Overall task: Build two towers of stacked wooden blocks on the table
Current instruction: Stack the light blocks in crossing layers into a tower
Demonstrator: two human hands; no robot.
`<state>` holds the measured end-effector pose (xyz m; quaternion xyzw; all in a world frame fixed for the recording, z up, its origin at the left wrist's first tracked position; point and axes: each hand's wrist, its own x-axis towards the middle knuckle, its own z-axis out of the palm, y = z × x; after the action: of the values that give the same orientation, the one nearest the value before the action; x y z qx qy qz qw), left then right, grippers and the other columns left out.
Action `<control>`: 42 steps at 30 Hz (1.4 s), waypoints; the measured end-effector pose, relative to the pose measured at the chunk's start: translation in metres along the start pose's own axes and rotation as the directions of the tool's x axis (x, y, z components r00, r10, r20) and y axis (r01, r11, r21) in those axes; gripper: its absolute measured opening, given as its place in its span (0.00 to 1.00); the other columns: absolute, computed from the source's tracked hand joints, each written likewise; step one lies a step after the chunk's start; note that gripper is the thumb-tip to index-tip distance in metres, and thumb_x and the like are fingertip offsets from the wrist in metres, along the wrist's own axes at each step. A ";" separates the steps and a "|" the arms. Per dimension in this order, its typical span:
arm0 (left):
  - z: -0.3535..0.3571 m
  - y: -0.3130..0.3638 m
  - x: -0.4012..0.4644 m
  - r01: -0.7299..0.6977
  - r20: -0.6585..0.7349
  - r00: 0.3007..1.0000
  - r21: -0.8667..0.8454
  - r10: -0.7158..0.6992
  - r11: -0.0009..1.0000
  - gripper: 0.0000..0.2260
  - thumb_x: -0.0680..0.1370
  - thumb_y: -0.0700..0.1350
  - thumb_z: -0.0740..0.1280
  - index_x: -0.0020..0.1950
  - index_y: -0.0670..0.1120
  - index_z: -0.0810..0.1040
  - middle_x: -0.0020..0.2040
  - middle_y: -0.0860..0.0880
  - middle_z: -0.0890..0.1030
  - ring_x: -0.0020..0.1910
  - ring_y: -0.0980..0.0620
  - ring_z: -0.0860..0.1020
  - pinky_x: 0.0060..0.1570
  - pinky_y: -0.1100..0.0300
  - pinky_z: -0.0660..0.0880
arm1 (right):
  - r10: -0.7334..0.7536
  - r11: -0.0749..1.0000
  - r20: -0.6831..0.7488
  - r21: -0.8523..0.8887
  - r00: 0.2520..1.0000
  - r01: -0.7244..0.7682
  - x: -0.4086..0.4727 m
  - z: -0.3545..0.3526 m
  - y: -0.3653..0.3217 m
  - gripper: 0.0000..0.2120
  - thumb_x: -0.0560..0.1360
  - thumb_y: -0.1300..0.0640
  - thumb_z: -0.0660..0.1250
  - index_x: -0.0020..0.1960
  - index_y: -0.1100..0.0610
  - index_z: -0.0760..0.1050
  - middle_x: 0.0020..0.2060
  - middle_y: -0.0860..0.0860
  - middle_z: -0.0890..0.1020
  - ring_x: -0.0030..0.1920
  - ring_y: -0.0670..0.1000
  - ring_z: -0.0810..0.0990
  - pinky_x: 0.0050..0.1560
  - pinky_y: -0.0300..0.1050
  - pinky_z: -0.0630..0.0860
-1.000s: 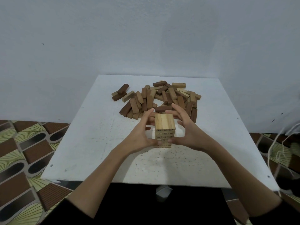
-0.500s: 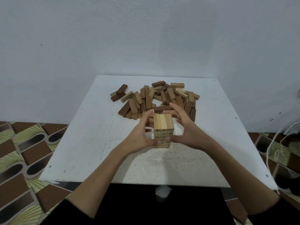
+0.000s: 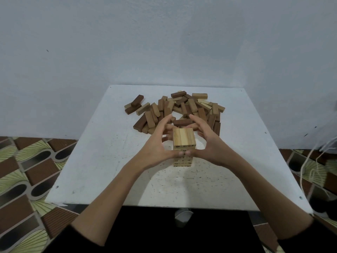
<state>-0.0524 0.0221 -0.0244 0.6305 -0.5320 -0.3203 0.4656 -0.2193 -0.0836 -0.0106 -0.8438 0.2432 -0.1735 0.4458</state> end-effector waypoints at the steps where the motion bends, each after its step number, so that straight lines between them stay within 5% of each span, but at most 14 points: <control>1: 0.000 0.000 0.000 0.000 -0.002 1.000 -0.001 0.000 1.000 0.46 0.60 0.58 0.76 0.72 0.63 0.54 0.62 0.54 0.72 0.63 0.60 0.72 0.65 0.57 0.70 | -0.004 1.000 -0.002 -0.002 1.000 0.004 0.000 0.000 0.000 0.45 0.67 0.61 0.76 0.75 0.54 0.51 0.60 0.49 0.72 0.61 0.40 0.70 0.53 0.20 0.64; 16: 0.003 0.004 0.000 -0.010 -0.005 1.000 -0.032 0.010 0.999 0.41 0.64 0.48 0.77 0.66 0.68 0.55 0.61 0.52 0.73 0.60 0.63 0.73 0.61 0.67 0.70 | -0.027 1.000 -0.010 -0.016 1.000 0.027 -0.002 0.001 -0.003 0.45 0.68 0.63 0.75 0.75 0.56 0.52 0.57 0.47 0.72 0.60 0.42 0.70 0.56 0.21 0.63; 23: -0.004 0.012 -0.003 -0.033 0.026 0.999 -0.037 0.034 0.999 0.48 0.63 0.56 0.76 0.76 0.52 0.54 0.63 0.55 0.72 0.64 0.61 0.71 0.64 0.63 0.69 | 0.005 0.997 0.005 0.078 1.000 -0.005 -0.004 -0.007 -0.011 0.47 0.64 0.52 0.77 0.74 0.49 0.53 0.62 0.44 0.71 0.65 0.37 0.68 0.60 0.24 0.63; 26: -0.011 0.026 0.002 -0.034 0.021 0.999 -0.086 0.036 0.996 0.40 0.67 0.56 0.73 0.75 0.54 0.58 0.64 0.54 0.73 0.62 0.57 0.74 0.63 0.59 0.70 | 0.021 0.985 -0.025 0.171 0.999 -0.017 -0.001 -0.018 -0.019 0.42 0.66 0.48 0.74 0.73 0.46 0.56 0.62 0.43 0.72 0.64 0.35 0.69 0.61 0.25 0.64; 29: -0.015 0.038 0.017 -0.045 -0.005 0.999 -0.079 0.045 0.996 0.27 0.76 0.48 0.70 0.72 0.53 0.64 0.60 0.56 0.75 0.59 0.60 0.75 0.58 0.62 0.73 | 0.047 0.960 -0.112 0.278 0.993 -0.014 0.006 -0.033 -0.017 0.33 0.71 0.49 0.69 0.72 0.48 0.61 0.60 0.45 0.75 0.62 0.42 0.74 0.63 0.40 0.70; 32: -0.018 0.043 0.038 -0.032 -0.033 0.999 -0.066 0.030 0.997 0.19 0.78 0.42 0.66 0.68 0.49 0.70 0.56 0.53 0.77 0.55 0.58 0.77 0.46 0.67 0.75 | 0.104 0.981 -0.276 0.188 0.955 -0.053 0.021 -0.048 -0.008 0.24 0.76 0.55 0.66 0.70 0.56 0.64 0.56 0.48 0.76 0.55 0.43 0.75 0.55 0.31 0.71; 35: -0.020 0.036 0.072 -0.016 -0.023 1.000 0.054 0.017 0.998 0.14 0.78 0.40 0.66 0.64 0.47 0.74 0.55 0.51 0.78 0.55 0.57 0.77 0.55 0.64 0.75 | 0.193 0.981 -0.398 0.081 0.897 -0.175 0.048 -0.067 0.014 0.17 0.77 0.64 0.63 0.65 0.59 0.70 0.55 0.52 0.77 0.50 0.46 0.74 0.44 0.21 0.69; 42: -0.007 0.021 0.166 -0.089 0.160 0.987 0.418 0.023 0.904 0.10 0.79 0.41 0.64 0.59 0.45 0.77 0.54 0.54 0.76 0.55 0.57 0.74 0.49 0.78 0.65 | 0.235 0.912 -0.369 -0.237 0.899 -0.336 0.130 -0.102 0.075 0.09 0.74 0.69 0.62 0.52 0.63 0.77 0.53 0.55 0.79 0.47 0.48 0.73 0.38 0.27 0.68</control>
<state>-0.0159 -0.1375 0.0132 0.6749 -0.6404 -0.2308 0.2849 -0.1839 -0.2610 -0.0085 -0.8137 0.4604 -0.2069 0.2883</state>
